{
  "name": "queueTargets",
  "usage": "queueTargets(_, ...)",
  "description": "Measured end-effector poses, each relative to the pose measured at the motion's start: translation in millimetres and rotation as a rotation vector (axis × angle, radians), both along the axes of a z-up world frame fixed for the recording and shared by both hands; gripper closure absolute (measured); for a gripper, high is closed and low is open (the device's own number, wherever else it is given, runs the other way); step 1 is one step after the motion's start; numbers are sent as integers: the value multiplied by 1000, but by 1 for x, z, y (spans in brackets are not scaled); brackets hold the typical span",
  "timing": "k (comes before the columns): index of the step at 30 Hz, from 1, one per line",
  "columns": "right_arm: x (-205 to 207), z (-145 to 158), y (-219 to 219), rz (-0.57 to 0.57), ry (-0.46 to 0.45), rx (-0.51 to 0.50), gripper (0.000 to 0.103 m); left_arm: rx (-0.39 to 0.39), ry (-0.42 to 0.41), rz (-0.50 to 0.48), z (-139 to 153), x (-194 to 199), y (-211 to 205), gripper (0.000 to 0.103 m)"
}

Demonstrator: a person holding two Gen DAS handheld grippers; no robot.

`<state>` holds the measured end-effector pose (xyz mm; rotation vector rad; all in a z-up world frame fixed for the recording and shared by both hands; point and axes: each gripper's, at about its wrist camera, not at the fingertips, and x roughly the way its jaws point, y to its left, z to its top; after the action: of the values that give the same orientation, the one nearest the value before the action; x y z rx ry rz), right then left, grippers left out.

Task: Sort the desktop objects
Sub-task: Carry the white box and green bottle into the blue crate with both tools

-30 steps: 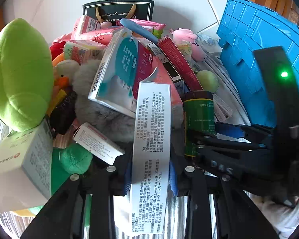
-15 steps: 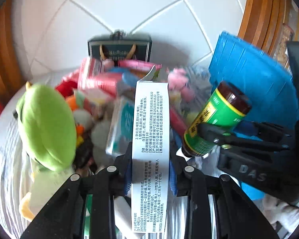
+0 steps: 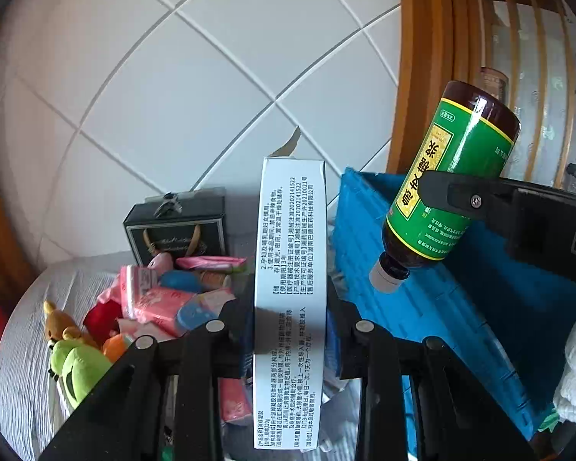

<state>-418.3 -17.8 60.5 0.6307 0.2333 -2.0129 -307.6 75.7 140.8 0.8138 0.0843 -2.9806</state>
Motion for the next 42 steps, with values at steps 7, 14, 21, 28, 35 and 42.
queueTargets(7, -61, 42, 58, -139, 64, 8, 51, -25, 44, -128, 53, -38, 86, 74)
queueTargets(14, -131, 42, 115, -252, 60, 74, 51, -41, 5, -232, 69, -76, 182, 74)
queueTargets(21, -206, -8, 146, -284, -16, 217, 51, -57, -187, -280, 26, -142, 252, 74)
queueTargets(28, -273, -112, 142, -240, -181, 414, 51, -89, -468, -262, -59, -208, 284, 74)
queueTargets(35, -296, -200, 127, -170, -343, 651, 51, -61, -715, -213, -132, -245, 281, 74)
queueTargets(42, -318, -230, 104, -167, -436, 692, 51, -61, -720, -123, -138, -294, 270, 74)
